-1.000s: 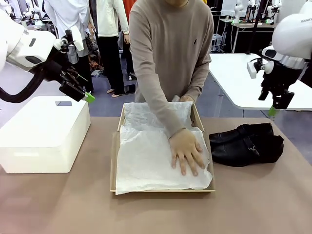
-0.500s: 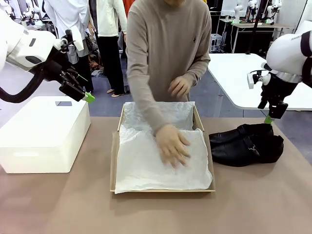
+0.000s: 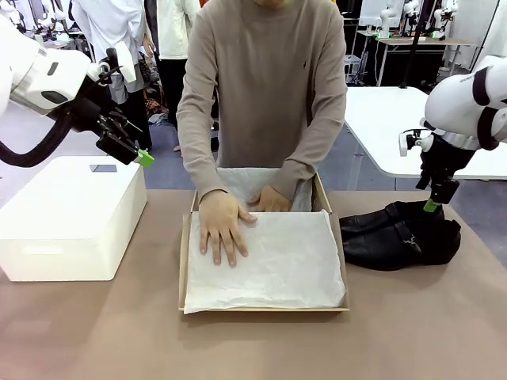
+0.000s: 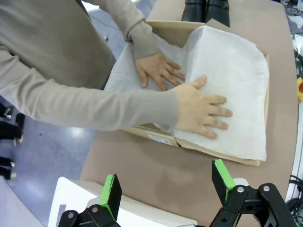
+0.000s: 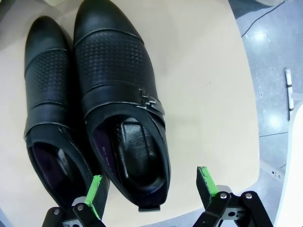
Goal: Pack the shoes into the box.
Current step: Place one shoe of the Shoes into the Shoes Box.
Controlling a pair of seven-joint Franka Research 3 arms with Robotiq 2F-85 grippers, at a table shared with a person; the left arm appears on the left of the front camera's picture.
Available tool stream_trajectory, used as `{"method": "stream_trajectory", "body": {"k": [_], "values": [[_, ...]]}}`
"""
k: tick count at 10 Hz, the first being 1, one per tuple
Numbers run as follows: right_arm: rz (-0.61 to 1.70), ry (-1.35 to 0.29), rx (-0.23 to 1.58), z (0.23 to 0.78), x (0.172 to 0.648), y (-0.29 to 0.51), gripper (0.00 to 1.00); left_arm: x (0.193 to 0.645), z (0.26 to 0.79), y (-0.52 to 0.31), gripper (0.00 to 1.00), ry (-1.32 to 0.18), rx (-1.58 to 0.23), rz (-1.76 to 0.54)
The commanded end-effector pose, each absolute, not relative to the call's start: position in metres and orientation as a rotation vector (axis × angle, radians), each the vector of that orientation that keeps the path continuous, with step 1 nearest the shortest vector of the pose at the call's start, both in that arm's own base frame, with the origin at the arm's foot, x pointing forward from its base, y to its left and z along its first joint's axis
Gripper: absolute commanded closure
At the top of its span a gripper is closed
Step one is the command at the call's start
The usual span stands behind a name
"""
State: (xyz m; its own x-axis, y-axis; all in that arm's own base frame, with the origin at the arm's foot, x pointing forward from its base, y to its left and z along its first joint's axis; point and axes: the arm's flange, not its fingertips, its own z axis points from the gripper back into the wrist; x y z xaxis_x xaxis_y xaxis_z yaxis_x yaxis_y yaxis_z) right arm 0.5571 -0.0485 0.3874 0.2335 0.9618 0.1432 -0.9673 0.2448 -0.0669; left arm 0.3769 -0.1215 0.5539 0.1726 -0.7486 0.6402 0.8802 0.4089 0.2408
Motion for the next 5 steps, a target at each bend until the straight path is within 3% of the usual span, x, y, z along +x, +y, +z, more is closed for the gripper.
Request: {"method": "stream_trajectory", "body": {"k": [1, 5], "values": [[1.330, -0.191, 0.067, 0.394, 0.569, -0.049, 0.00, 0.377, 0.554, -0.121, 0.00, -0.778, -0.215, -1.161], [1.323, -0.171, 0.044, 0.388, 0.561, -0.047, 0.00, 0.377, 0.554, -0.121, 0.00, -0.778, -0.215, -1.161]]}}
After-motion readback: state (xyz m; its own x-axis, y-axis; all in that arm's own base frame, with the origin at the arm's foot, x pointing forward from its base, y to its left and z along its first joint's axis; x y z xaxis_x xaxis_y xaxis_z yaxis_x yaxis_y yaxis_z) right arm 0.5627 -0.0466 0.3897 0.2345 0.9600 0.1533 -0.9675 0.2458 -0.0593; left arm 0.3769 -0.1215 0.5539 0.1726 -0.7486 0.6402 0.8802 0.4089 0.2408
